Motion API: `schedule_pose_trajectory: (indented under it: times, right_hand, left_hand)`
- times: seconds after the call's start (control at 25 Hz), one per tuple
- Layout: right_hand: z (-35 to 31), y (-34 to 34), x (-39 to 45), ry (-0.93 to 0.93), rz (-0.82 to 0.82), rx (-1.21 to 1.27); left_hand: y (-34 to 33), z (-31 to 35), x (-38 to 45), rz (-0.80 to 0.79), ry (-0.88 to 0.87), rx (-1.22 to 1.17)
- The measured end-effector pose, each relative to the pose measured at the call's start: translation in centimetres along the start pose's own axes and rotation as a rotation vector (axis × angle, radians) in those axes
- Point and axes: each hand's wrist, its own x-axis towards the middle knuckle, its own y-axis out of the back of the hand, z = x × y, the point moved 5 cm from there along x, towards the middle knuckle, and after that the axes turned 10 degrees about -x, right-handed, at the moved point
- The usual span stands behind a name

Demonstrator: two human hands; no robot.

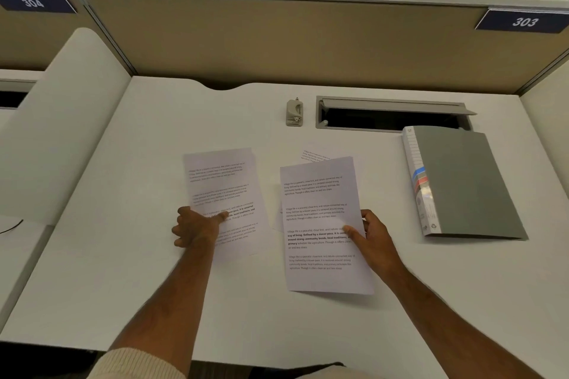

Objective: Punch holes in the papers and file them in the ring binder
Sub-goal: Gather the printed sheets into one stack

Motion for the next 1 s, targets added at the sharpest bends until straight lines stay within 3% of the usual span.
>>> schedule_pose_trajectory:
  times: [0.16,0.52,0.8,1.0]
  right_hand:
    - [0.2,-0.1,-0.3,-0.009,-0.005,0.014]
    - [0.6,0.4,-1.1,-0.001,0.021,0.036]
    - [1.2,0.9,-1.8,-0.019,0.049,0.050]
    - [0.9,0.8,-2.4,-0.063,0.023,0.165]
  left_hand:
    - [0.8,-0.2,0.0,-0.063,-0.052,-0.086]
    - [4.6,3.2,-4.2,-0.148,-0.351,-0.282]
    - [6.5,6.9,-11.8,-0.392,-0.529,-0.431]
    - [4.8,7.0,-16.5,-0.554,-0.532,-0.489]
